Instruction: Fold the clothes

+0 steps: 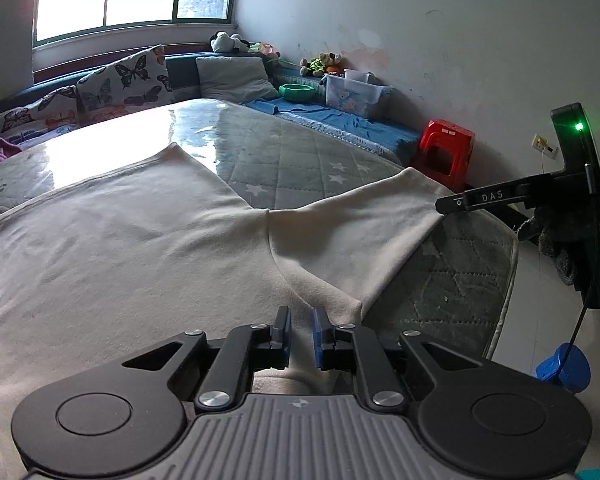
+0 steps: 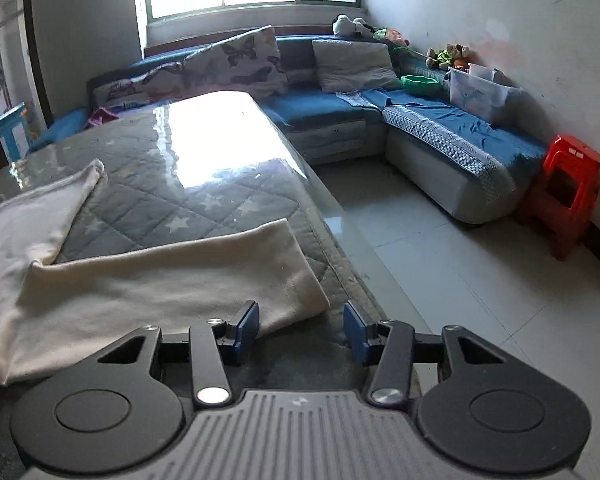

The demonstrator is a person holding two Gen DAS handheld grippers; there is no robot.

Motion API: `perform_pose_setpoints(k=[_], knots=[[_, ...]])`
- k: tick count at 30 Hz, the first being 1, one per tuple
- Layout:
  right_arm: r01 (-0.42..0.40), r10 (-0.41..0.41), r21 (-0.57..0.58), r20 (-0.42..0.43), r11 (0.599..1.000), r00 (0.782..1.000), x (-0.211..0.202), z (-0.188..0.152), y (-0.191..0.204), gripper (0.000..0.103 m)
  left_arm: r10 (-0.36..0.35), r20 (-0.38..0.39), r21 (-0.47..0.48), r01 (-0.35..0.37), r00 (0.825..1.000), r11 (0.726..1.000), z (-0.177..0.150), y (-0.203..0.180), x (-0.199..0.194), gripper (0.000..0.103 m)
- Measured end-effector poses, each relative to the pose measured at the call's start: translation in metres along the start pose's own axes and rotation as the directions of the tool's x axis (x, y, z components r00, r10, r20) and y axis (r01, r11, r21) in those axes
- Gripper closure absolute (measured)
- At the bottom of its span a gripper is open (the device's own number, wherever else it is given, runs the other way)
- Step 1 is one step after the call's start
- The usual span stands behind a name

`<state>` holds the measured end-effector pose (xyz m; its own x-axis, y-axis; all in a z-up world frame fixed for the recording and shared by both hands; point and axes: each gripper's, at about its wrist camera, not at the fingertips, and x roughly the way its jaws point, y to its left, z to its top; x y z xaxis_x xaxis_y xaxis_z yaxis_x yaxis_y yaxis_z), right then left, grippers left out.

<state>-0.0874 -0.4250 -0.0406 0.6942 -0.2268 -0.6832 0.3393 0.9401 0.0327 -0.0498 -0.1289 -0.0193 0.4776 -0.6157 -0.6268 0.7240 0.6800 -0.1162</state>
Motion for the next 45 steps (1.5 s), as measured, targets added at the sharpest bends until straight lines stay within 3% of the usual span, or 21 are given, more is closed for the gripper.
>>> perform_pose_setpoints(k=[3,5,12,16,19,21,30,34,35,36,45], knots=[[-0.018,0.018,-0.009,0.002,1.0,1.0,0.004,0.003,0.003,0.07,0.002,0.0,0.004,-0.002,1.0,1.0,0.0,-0.001,0.001,0.09],[-0.021,0.021,-0.031,0.007,0.999,1.0,0.008,0.007,0.007,0.093,0.004,0.0,0.006,-0.004,1.0,1.0,0.0,-0.002,0.001,0.09],[0.039,-0.029,-0.119,0.089,0.992,0.996,0.014,0.033,0.015,0.095,0.005,0.002,0.036,-0.005,1.0,0.999,-0.002,-0.004,0.0,0.087],[0.033,-0.025,-0.11,0.067,0.993,0.997,0.028,0.032,0.015,0.095,0.006,0.003,0.045,-0.006,1.0,0.999,-0.003,-0.005,0.001,0.087],[0.011,-0.007,-0.062,0.064,0.998,0.998,0.033,0.026,0.008,0.091,0.007,-0.001,0.051,-0.007,1.0,0.999,-0.002,-0.006,0.001,0.086],[-0.013,0.013,-0.007,0.068,1.0,0.998,0.027,0.026,0.001,0.08,0.012,-0.002,0.052,-0.012,1.0,0.999,0.0,-0.006,0.001,0.08],[-0.072,0.065,0.094,0.075,0.993,0.995,0.02,0.024,-0.016,0.079,0.027,0.012,0.033,-0.027,1.0,0.999,0.007,-0.004,0.001,0.077],[-0.043,0.037,0.07,0.078,0.997,0.996,0.026,0.023,-0.012,0.082,0.028,0.007,0.032,-0.029,1.0,0.999,0.008,-0.006,0.005,0.077],[-0.046,0.041,0.064,0.078,0.997,0.996,0.026,0.024,-0.011,0.091,0.028,0.006,0.03,-0.028,1.0,0.999,0.008,-0.006,0.006,0.077],[-0.051,0.046,0.062,0.08,0.997,0.996,0.026,0.025,-0.01,0.095,0.028,0.006,0.027,-0.028,1.0,0.999,0.008,-0.005,0.006,0.077],[-0.127,0.111,0.08,0.175,0.989,0.978,-0.001,0.05,-0.008,0.096,0.018,0.006,0.032,-0.018,1.0,0.999,0.008,-0.009,0.013,0.076]])
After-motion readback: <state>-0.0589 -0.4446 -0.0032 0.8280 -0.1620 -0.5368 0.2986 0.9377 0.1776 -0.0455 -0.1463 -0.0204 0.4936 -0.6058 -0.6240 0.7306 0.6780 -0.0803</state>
